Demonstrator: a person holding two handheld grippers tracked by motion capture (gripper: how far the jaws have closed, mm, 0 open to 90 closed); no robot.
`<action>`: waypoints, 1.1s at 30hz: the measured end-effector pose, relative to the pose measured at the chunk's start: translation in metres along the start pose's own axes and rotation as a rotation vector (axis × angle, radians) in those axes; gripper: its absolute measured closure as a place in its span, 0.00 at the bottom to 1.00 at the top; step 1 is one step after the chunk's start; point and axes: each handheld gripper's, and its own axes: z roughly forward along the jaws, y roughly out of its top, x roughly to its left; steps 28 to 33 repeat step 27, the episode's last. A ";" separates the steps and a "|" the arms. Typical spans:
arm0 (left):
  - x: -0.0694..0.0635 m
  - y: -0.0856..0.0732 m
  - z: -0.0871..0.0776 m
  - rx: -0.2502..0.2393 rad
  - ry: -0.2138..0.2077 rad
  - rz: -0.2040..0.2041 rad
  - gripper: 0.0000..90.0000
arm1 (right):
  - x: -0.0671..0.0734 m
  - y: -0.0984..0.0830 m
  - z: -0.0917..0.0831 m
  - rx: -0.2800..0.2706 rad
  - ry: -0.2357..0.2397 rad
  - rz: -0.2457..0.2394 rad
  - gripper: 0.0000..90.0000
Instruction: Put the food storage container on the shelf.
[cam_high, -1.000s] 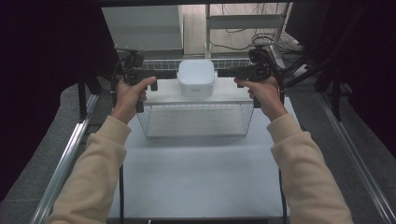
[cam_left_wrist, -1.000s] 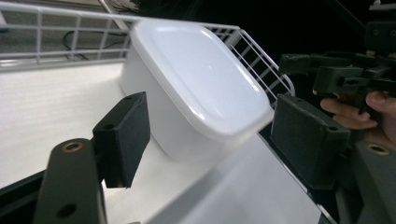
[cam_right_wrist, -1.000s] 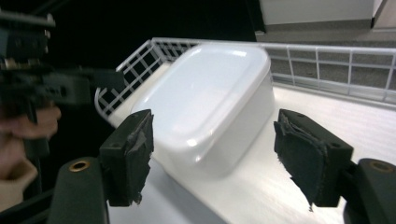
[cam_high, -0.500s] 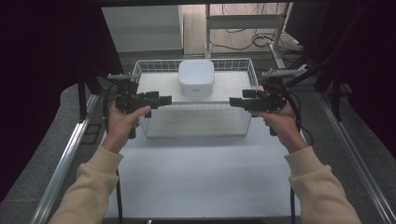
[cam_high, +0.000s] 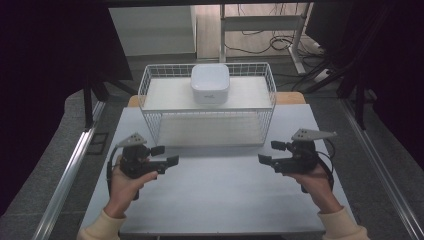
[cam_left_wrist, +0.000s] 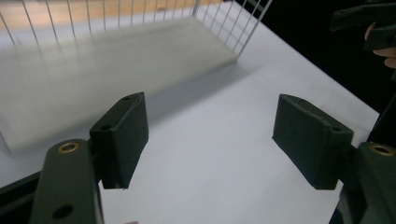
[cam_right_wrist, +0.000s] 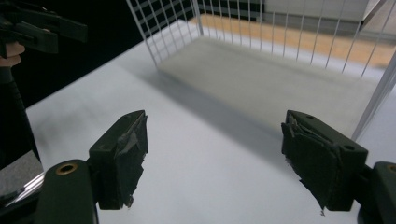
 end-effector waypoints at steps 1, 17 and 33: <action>0.000 -0.007 0.004 0.021 0.007 0.009 0.29 | 0.001 -0.007 0.001 0.011 -0.002 -0.004 0.24; 0.008 -0.047 0.021 0.094 0.065 0.010 0.29 | -0.007 -0.070 0.017 0.117 -0.024 0.057 0.23; 0.011 -0.047 0.019 0.089 0.082 0.000 0.28 | -0.009 -0.068 0.013 0.075 -0.052 0.028 0.21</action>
